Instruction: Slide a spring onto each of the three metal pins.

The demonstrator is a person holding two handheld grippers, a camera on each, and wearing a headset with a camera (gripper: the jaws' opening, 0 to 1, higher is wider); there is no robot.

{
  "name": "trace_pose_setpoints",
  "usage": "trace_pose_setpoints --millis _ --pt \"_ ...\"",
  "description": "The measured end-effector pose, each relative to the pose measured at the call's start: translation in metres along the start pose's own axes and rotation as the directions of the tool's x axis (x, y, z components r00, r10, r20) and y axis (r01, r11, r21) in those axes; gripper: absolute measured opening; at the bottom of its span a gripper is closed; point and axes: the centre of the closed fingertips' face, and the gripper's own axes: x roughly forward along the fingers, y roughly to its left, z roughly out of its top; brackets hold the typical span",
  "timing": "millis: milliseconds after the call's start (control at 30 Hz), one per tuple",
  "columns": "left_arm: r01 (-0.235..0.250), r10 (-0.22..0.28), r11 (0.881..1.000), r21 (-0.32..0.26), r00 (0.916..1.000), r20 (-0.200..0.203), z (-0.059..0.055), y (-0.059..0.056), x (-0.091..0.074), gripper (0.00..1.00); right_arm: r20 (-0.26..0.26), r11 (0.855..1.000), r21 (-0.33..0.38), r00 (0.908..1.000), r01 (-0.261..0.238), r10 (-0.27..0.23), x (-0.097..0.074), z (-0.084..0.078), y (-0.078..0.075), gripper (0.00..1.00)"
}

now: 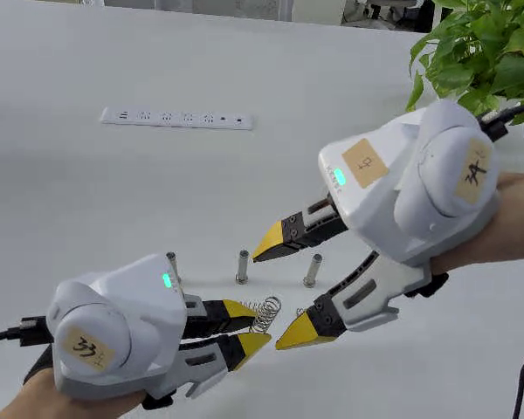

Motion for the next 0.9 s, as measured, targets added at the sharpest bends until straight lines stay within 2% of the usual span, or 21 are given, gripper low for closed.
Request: trace_pose_setpoints --millis 67,100,200,367,500,700,900 --pt "0.004 -0.004 1.000 0.004 1.0000 -0.005 0.000 -0.001 0.000 0.06 -0.038 0.999 -0.034 0.9992 -0.014 0.012 0.002 -0.006 -0.001 0.35" --pt "0.007 -0.007 1.000 0.006 0.9999 -0.009 0.000 -0.001 0.001 0.06 -0.071 0.999 -0.044 0.9973 -0.024 0.021 0.003 -0.011 -0.002 0.32" --pt "0.012 -0.012 1.000 0.008 0.9998 -0.018 -0.001 -0.002 0.002 0.06 -0.122 0.996 -0.076 0.9915 -0.054 0.045 0.007 -0.019 -0.002 0.25" --pt "0.019 -0.019 1.000 0.007 0.9993 -0.031 -0.001 -0.003 0.005 0.06 -0.149 0.992 -0.084 0.9856 -0.093 0.079 0.013 -0.020 0.000 0.22" --pt "0.016 -0.016 1.000 0.005 0.9995 -0.025 0.001 -0.002 0.007 0.06 -0.161 0.990 -0.081 0.9821 -0.113 0.099 0.018 -0.020 0.001 0.17" --pt "0.017 -0.017 1.000 0.002 0.9997 -0.020 0.003 -0.003 0.008 0.06 -0.195 0.989 -0.076 0.9743 -0.130 0.113 0.021 -0.029 0.000 0.12" --pt "0.018 -0.018 1.000 0.000 0.9996 -0.022 0.004 -0.003 0.009 0.06 -0.199 0.989 -0.049 0.9719 -0.139 0.127 0.021 -0.031 0.001 0.10"
